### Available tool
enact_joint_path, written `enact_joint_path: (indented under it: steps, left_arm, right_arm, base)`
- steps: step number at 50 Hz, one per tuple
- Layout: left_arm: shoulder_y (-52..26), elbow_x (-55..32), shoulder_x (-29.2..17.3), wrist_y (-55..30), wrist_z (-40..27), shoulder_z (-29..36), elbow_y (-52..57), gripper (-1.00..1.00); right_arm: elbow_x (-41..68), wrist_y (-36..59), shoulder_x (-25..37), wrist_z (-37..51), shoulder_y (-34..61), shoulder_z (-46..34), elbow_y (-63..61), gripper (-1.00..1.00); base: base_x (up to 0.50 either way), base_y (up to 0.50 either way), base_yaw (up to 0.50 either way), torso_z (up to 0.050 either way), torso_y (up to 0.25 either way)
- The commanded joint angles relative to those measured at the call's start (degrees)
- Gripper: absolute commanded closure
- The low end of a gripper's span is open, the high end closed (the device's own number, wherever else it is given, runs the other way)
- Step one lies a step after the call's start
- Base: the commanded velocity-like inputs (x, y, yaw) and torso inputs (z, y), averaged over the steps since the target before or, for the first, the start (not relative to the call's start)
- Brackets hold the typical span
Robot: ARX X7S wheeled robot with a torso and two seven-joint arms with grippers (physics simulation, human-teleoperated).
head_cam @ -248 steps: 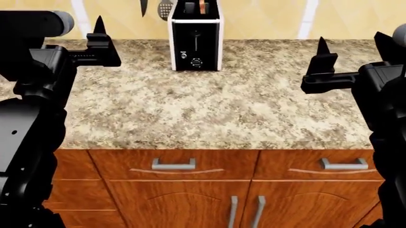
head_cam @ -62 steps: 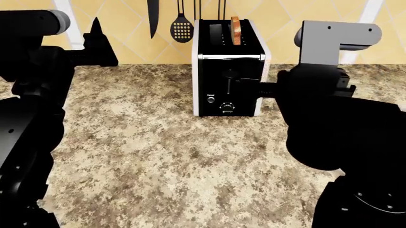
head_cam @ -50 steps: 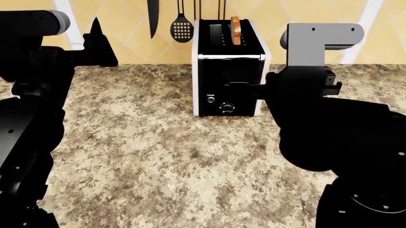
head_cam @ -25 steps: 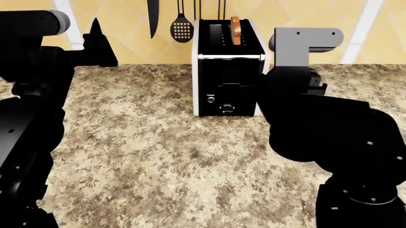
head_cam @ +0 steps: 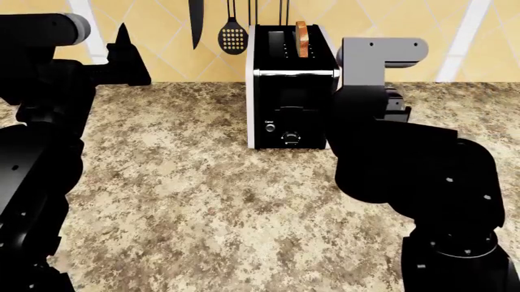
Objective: Push down the lever of the toaster to turn it on.
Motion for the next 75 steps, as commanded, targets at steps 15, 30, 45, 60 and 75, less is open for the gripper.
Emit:
enact_joint_path:
  steps: [15, 30, 45, 60, 75]
  left_arm:
    - [-0.1, -0.4, -0.2, 0.3, -0.4, 0.3, -0.3, -1.0]
    - [-0.2, -0.5, -0.3, 0.5, -0.6, 0.6, -0.6, -1.0]
    - [0.1, -0.8, -0.5, 0.7, -0.8, 0.5, -0.6, -1.0]
    - [0.1, -0.9, -0.6, 1.0, -1.0, 0.7, -0.8, -1.0]
    - [0.1, -1.2, -0.8, 0.8, -1.3, 0.7, -0.7, -1.0]
  right_arm:
    - [-1.0, -2.1, 0.8, -0.7, 0.4, -2.3, -0.5, -1.0]
    - [-1.6, -3.3, -1.5, -3.2, 4.0, -4.8, 3.9, -1.0]
    - [-1.9, -4.7, -2.2, -2.4, 4.3, -5.0, 6.0, -1.0]
    - [-2.7, -6.4, -1.8, -2.3, 4.3, -5.7, 6.2, 1.0]
    - [-1.8, -6.7, -1.8, -2.2, 4.6, -6.2, 5.9, 1.0]
  base:
    - [0.0, 0.0, 0.0, 0.0, 0.0]
    - [0.0, 0.0, 0.0, 0.0, 0.0]
    - [0.0, 0.0, 0.0, 0.0, 0.0]
    - [0.0, 0.0, 0.0, 0.0, 0.0]
    - [0.0, 0.0, 0.0, 0.0, 0.0]
